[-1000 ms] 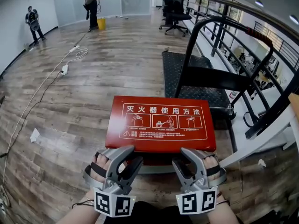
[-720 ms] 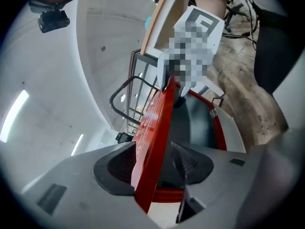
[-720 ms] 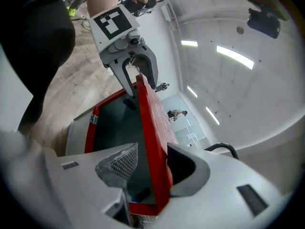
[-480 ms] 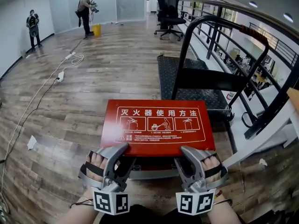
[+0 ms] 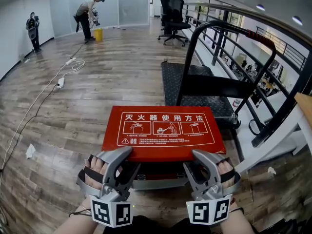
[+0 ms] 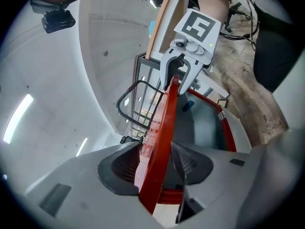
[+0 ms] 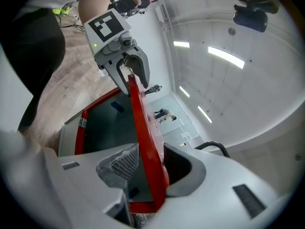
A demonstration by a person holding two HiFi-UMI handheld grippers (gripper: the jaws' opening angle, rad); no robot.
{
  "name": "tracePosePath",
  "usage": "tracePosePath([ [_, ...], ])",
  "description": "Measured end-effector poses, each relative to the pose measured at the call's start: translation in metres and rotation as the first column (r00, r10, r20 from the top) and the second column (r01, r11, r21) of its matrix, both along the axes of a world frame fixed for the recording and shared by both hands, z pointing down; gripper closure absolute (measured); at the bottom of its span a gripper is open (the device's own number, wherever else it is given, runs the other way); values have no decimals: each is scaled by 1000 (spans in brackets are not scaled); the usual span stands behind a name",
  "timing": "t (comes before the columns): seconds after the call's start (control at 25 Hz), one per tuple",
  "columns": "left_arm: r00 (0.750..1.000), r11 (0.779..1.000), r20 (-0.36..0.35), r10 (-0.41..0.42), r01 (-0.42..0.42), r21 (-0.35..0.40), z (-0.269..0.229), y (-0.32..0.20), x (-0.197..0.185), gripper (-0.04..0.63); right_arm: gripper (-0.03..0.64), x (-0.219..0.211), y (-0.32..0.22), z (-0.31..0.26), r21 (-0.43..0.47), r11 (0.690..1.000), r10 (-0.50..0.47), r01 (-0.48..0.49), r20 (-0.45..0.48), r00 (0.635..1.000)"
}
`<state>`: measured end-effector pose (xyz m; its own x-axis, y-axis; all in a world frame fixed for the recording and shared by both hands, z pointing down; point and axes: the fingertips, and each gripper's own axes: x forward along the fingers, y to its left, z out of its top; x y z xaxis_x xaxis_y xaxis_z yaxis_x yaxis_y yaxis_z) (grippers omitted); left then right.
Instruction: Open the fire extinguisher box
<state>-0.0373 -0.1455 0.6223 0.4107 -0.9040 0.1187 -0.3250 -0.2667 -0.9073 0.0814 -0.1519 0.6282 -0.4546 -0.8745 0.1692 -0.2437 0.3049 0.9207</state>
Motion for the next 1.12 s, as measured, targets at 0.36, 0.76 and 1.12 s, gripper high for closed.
tracePosePath([
  [0.36, 1000, 996, -11, -3, 4, 84, -49, -7, -2, 402, 454, -5, -12, -49, 46, 999, -28, 27, 24, 999],
  [0.76, 1000, 993, 20, 19, -21, 119, -88, -27, -1, 439, 471, -4, -32, -90, 104, 994, -19, 19, -4, 1000],
  [1.12, 999, 990, 19, 32, -34, 135, -114, -51, -6, 483, 491, -9, -62, -119, 155, 988, -13, 18, -33, 999],
])
